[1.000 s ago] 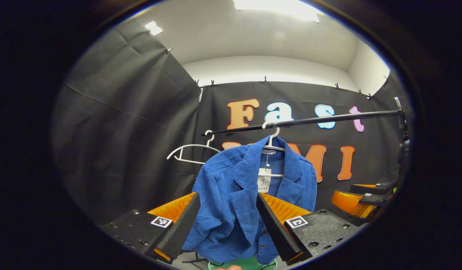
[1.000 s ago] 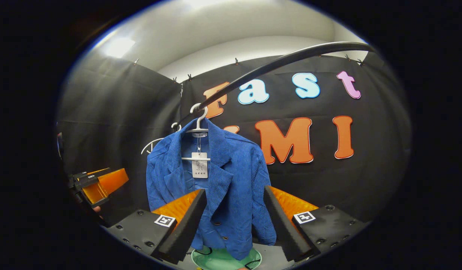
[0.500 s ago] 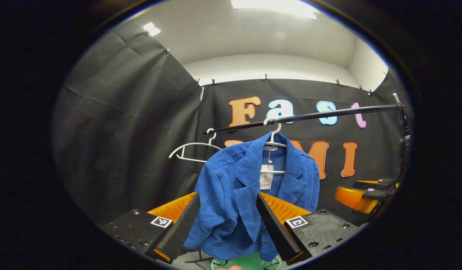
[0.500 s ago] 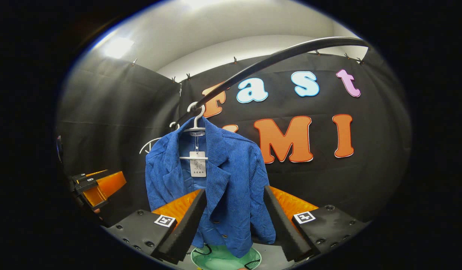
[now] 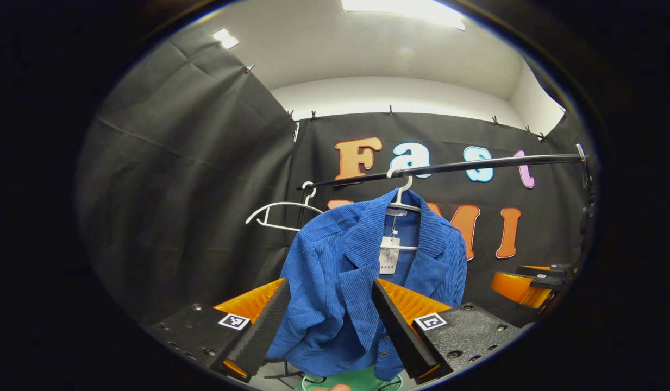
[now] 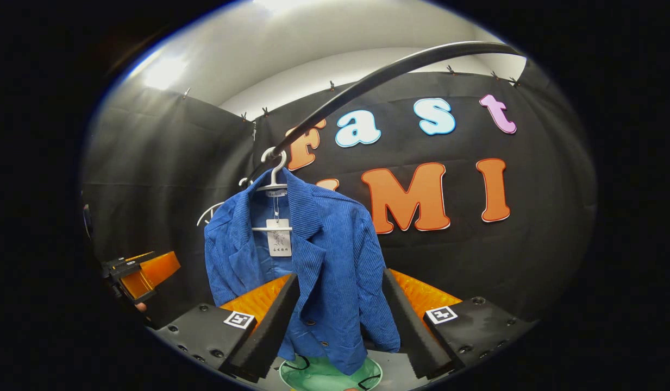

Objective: Grasp the clothes on the hanger with both hands and then place them into the laundry hamper below.

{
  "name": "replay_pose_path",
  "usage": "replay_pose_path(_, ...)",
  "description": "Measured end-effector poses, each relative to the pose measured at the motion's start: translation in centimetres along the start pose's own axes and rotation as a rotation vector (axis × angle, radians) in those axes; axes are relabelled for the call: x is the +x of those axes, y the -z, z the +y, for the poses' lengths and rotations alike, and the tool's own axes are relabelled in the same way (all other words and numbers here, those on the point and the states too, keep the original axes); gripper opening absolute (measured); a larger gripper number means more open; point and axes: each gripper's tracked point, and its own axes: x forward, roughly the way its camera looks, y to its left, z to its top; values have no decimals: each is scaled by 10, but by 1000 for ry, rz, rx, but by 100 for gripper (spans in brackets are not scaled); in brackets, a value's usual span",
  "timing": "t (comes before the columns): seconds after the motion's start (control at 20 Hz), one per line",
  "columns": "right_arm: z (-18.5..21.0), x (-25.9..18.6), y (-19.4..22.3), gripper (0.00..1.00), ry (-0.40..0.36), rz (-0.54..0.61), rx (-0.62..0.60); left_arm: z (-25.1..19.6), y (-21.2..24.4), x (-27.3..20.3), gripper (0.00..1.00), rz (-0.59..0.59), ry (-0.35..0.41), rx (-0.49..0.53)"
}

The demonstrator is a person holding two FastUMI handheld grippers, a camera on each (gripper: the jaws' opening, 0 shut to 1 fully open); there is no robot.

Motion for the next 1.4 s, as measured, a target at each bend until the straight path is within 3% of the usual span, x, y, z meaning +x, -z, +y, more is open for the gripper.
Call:
replay_pose_path(0.35, 18, 28, 13, 99, -38, 24, 14, 22, -4, -5, 95, -6, -53, 26)
replay_pose_path(0.5, 34, 55, 25, 99, -51, 40, 17, 36, -5, -8, 91, -3, -76, 39)
replay_pose_path(0.7, 61, 100, 47, 99, -62, 81, 50, 49, -9, -7, 95, -4, -88, 44)
replay_pose_path(0.8, 64, 126, 65, 99, -26, 103, 55, 55, -9, -5, 92, -5, -75, 52)
replay_pose_path(0.95, 65, 158, 92, 99, 49, 147, 71, 65, -4, 0, 95, 9, -40, 69)
replay_pose_path(1.0, 68, 165, 100, 91, 72, 169, 85, 67, -2, 2, 95, 16, -24, 65)
replay_pose_path(1.05, 68, 172, 105, 98, 103, 181, 101, 69, 0, 3, 95, 25, -2, 53)
replay_pose_path(1.3, 50, 196, 112, 98, 262, 145, 67, 87, 6, 12, 92, 38, 99, 30)
replay_pose_path(1.4, 44, 202, 111, 97, 288, 136, 39, 91, 8, 13, 95, 42, 137, 17)
